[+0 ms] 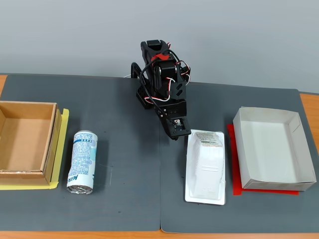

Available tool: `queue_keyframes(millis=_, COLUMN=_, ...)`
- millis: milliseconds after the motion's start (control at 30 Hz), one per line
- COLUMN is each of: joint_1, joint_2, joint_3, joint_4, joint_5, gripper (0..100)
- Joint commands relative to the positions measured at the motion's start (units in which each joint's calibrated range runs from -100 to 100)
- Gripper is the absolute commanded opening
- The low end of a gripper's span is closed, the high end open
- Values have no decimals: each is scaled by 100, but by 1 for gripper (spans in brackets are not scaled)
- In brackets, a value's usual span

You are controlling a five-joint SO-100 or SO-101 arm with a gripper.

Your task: Pick the can and put it in the brown box

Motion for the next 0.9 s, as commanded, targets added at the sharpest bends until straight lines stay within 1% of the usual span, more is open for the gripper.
queue_keyframes(millis=0, joint_1=-17, joint_2=51, joint_3=-334, joint_4=-94, joint_5=16, gripper=1)
queue_keyframes(millis=167, joint_1=48, joint_2=508, joint_3=-850, joint_4=-267, joint_5=22, gripper=1)
queue_keyframes(millis=300, joint_1=65, joint_2=1389, joint_3=-1438, joint_4=-762, joint_5=22, gripper=1)
queue_keyframes(millis=400, joint_1=268, joint_2=2169, joint_3=-2063, joint_4=-1039, joint_5=22, gripper=1)
queue_keyframes(millis=500, joint_1=544, joint_2=2974, joint_3=-2741, joint_4=-1230, joint_5=22, gripper=1)
queue_keyframes(millis=700, joint_1=1226, joint_2=4405, joint_3=-4343, joint_4=-1195, joint_5=22, gripper=1)
queue_keyframes(millis=867, joint_1=2055, joint_2=5261, joint_3=-5592, joint_4=-1178, joint_5=22, gripper=1)
